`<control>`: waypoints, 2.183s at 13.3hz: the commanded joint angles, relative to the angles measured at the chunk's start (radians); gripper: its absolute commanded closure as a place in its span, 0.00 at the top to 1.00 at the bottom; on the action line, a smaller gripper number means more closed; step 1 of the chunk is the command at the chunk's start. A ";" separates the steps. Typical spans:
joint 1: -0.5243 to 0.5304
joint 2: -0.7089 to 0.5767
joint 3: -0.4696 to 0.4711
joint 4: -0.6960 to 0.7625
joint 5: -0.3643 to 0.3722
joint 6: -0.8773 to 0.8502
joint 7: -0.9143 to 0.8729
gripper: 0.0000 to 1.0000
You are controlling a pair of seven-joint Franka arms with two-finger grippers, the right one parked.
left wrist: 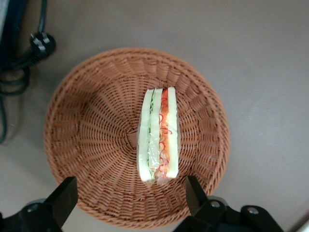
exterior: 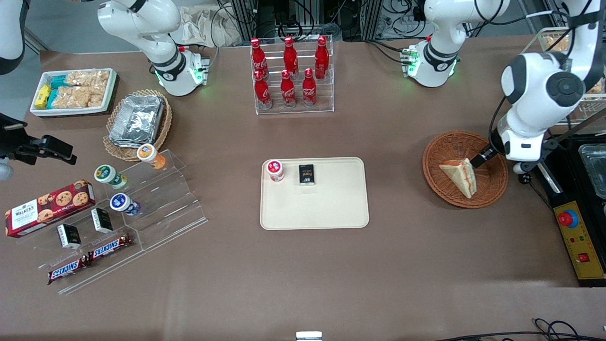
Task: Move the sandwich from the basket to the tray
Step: 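Move the left gripper over the sandwich in the wicker basket and lower, then close the left gripper on the wrapped sandwich wedge, then lift the sandwich and carry it with the left gripper to the tray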
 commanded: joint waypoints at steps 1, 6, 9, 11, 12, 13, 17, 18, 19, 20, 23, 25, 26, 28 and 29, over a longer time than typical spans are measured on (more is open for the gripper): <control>-0.012 0.046 -0.001 -0.024 0.005 0.078 -0.066 1.00; -0.020 0.123 -0.007 -0.063 0.004 0.213 -0.086 1.00; -0.020 0.167 -0.007 -0.093 0.013 0.285 -0.072 1.00; -0.020 0.183 -0.007 -0.096 0.020 0.285 -0.058 0.25; -0.019 0.199 -0.005 -0.096 0.022 0.285 -0.045 0.00; -0.019 0.213 -0.005 -0.094 0.022 0.285 -0.025 0.00; -0.019 0.216 -0.005 -0.084 0.024 0.272 0.003 0.00; -0.019 0.209 -0.005 -0.080 0.024 0.253 0.030 0.00; -0.017 0.188 -0.005 -0.068 0.024 0.208 0.076 0.00; -0.014 0.158 -0.004 -0.055 0.024 0.143 0.122 0.00; -0.009 0.088 -0.005 -0.002 0.024 0.039 0.169 0.00; -0.022 0.072 -0.010 0.080 0.024 -0.059 0.196 0.00; -0.026 0.077 -0.034 0.150 0.022 -0.145 0.198 0.00; -0.031 0.098 -0.117 0.296 0.019 -0.311 0.198 0.00; -0.032 0.107 -0.171 0.349 0.013 -0.352 0.193 0.00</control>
